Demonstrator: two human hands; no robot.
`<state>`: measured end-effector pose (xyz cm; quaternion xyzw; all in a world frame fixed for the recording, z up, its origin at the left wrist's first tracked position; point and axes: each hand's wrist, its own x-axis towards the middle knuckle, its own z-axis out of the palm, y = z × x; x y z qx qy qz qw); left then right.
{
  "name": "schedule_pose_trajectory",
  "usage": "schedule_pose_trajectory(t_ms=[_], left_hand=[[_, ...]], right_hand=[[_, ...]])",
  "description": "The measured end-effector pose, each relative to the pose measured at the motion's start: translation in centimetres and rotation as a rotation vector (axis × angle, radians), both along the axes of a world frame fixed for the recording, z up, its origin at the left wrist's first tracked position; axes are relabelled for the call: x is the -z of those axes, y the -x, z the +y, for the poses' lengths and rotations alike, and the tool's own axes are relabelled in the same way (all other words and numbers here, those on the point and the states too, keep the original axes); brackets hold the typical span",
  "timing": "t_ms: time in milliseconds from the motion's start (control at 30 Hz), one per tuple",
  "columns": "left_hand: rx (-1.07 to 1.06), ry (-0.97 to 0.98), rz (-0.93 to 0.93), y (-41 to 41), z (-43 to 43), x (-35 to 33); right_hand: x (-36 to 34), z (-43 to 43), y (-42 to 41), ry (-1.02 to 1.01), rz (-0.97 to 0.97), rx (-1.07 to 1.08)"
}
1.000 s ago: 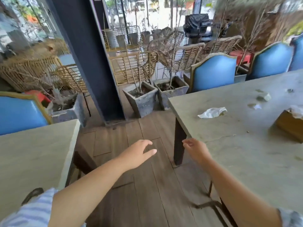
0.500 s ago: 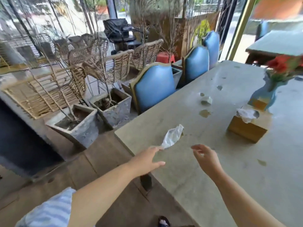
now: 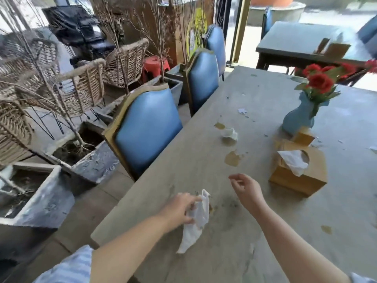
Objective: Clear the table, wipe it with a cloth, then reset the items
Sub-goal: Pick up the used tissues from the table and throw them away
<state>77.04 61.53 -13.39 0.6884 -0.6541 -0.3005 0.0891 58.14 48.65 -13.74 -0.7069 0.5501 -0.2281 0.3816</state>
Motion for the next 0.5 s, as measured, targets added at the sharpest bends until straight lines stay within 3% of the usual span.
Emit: schedule_pose_trajectory(t_ms=[267, 367, 500], left_hand=[[0.154, 0.064, 0.125, -3.5, -1.9, 2.1], [0.082, 0.057, 0.240, -5.2, -3.2, 1.3], [-0.088, 0.033, 0.366, -7.7, -5.2, -0.6]], right_hand=[[-1.5, -8.9, -6.4, 0.079, 0.027, 0.180], [-1.9, -13.3, -8.7, 0.146, 0.108, 0.199], [-1.1, -17.4, -10.5, 0.062, 0.344, 0.093]])
